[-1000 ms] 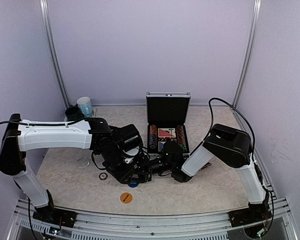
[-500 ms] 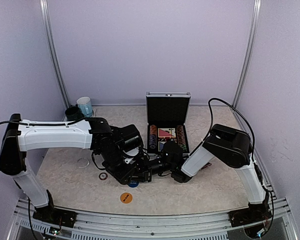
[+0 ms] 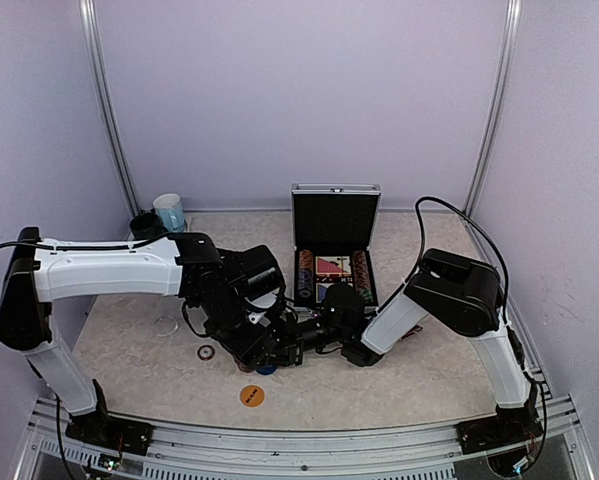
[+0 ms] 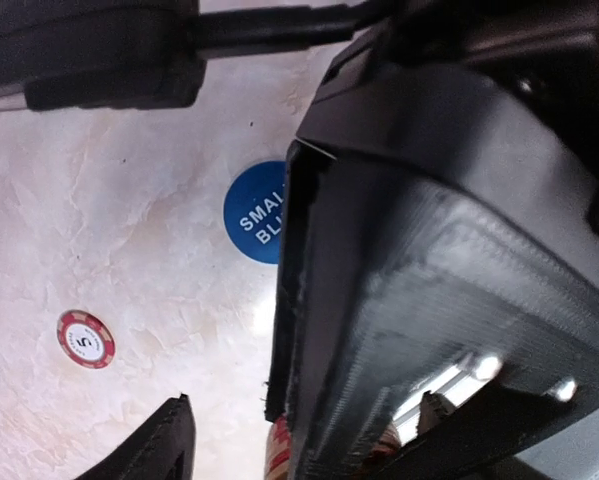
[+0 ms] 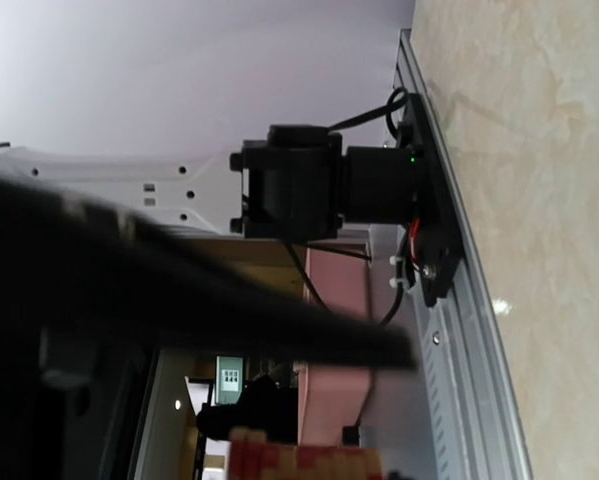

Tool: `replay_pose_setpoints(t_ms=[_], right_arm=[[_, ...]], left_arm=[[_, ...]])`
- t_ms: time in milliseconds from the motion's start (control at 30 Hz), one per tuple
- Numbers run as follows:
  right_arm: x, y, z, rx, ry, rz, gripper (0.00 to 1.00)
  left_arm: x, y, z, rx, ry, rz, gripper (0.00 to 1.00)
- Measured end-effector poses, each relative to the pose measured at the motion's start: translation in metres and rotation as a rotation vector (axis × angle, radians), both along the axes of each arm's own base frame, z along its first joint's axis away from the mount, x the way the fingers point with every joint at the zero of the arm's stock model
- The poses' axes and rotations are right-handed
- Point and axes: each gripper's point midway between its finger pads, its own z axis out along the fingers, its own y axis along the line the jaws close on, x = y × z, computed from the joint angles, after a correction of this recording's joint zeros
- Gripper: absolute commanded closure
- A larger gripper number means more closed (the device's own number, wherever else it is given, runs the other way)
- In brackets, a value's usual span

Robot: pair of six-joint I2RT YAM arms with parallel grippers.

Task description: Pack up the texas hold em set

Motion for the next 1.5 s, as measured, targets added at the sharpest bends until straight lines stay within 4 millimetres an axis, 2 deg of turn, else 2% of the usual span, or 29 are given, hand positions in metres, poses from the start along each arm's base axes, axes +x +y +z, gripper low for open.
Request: replay_pose_setpoints(t_ms=[100,400,567,733,767,833,900,1033,1200,1367,1500], right_arm=[[-0.001,0.000,-0.001,0.002,-0.009,0.004,0.98],[0.007,-0.008,-0.020,-0.063,-0.030,-0.016,0.98],[0.028,-0.016,-0.015,-0.094,-0.077,-0.061,0.98],[0.050,-0.025,-0.005,-0.127,-0.167,-0.114,0.98],[0.055,-0.027,-0.004,-0.139,-0.190,-0.124,0.98],[0.066,-0.030,-0.003,-0.169,-0.235,-0.144,0.98],[0.076,-0.034,-0.003,-0.203,-0.285,-0.158,0.98],[0.101,-0.044,-0.001,-0.286,-0.410,-0.190,0.98],[0.135,-0.052,0.018,-0.368,-0.627,-0.228,0.99],[0.159,-0.063,0.032,-0.461,-0.855,-0.245,0.99],[0.169,-0.074,0.026,-0.542,-0.988,-0.228,1.00]], left_arm=[[0.003,-0.001,0.004,-0.014,-0.013,0.008,0.02],[0.012,-0.011,0.042,-0.166,-0.071,0.035,0.01],[0.021,-0.015,0.072,-0.292,-0.095,0.062,0.01],[0.055,0.002,0.119,-0.468,-0.176,0.183,0.01],[0.058,0.003,0.119,-0.483,-0.179,0.197,0.01],[0.072,0.024,0.133,-0.537,-0.223,0.275,0.01],[0.077,0.036,0.133,-0.558,-0.239,0.321,0.01],[0.078,0.047,0.113,-0.551,-0.217,0.377,0.01],[0.071,0.053,0.085,-0.533,-0.167,0.413,0.01],[0.065,0.055,0.078,-0.552,-0.147,0.430,0.01],[0.064,0.055,0.075,-0.570,-0.146,0.439,0.01]])
